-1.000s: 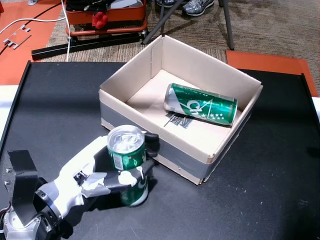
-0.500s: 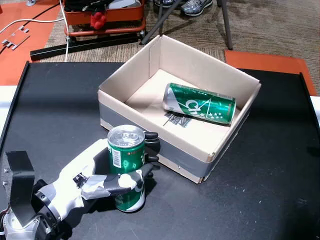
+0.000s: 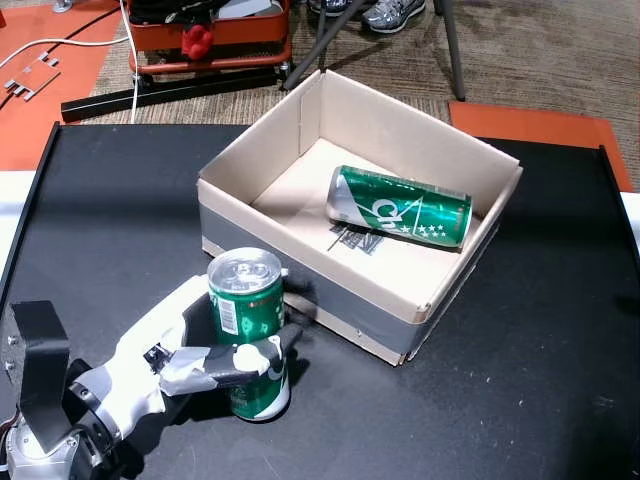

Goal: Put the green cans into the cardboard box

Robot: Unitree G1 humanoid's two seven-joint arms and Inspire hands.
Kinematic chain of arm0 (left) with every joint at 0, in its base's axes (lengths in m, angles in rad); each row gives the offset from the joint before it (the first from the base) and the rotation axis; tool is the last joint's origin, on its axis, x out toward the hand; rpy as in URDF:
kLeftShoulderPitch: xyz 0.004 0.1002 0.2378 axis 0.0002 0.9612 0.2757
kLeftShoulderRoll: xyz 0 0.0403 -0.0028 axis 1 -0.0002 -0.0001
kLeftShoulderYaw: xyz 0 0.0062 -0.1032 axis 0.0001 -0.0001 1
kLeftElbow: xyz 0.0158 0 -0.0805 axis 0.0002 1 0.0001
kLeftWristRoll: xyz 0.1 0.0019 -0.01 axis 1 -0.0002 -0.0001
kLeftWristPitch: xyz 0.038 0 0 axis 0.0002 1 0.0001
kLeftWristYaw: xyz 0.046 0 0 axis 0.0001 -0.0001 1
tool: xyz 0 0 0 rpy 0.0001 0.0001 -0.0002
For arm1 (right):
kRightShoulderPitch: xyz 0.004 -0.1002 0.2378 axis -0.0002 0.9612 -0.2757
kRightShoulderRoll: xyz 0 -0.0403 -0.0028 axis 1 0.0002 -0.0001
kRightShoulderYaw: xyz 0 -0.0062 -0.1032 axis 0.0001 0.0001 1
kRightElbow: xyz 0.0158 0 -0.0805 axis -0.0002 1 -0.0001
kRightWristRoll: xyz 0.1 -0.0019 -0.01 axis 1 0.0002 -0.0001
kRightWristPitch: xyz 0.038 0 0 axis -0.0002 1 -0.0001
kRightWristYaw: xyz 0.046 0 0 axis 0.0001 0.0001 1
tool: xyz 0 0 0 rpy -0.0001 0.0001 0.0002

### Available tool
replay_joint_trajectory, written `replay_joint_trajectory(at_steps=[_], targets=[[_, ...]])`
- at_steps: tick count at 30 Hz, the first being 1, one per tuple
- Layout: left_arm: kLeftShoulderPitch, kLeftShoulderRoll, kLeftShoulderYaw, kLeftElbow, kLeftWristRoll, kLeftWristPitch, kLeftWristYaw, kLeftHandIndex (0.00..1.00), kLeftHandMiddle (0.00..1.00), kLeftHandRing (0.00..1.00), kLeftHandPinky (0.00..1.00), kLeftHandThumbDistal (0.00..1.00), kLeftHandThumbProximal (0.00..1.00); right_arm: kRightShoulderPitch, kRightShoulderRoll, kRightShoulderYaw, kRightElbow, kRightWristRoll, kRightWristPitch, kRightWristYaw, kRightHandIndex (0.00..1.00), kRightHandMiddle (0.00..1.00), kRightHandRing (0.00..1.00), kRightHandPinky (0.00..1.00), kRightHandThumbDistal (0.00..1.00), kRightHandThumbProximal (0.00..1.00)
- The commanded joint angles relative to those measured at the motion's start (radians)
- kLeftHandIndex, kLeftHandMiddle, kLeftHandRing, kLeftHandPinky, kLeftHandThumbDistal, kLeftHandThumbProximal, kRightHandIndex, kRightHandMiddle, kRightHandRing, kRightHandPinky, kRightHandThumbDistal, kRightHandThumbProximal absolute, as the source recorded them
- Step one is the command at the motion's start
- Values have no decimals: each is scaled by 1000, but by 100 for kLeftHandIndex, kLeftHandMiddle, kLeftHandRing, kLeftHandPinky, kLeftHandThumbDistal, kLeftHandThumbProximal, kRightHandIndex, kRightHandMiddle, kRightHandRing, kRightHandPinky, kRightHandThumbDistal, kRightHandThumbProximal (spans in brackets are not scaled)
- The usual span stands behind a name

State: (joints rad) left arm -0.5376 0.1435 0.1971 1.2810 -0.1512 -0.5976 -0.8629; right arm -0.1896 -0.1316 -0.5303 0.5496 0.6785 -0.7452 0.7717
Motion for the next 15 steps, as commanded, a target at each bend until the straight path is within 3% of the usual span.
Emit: replay_joint_trajectory(at_steps=[1, 7, 15], targets=[[7, 0, 2, 6, 10, 16, 18, 18, 33, 43, 18, 32, 0, -5, -11, -7, 14, 2, -12, 9, 59, 56, 59, 66, 61, 82], [7, -4, 7, 3, 6, 15, 40, 11, 28, 40, 13, 27, 0, -7, -9, -7, 16, -7, -18, -5, 58, 55, 59, 66, 62, 82], [9, -1, 0, 4, 22, -2, 89, 15, 34, 47, 23, 23, 0, -13, -9, -8, 29, -9, -17, -11, 58, 55, 59, 65, 62, 81]])
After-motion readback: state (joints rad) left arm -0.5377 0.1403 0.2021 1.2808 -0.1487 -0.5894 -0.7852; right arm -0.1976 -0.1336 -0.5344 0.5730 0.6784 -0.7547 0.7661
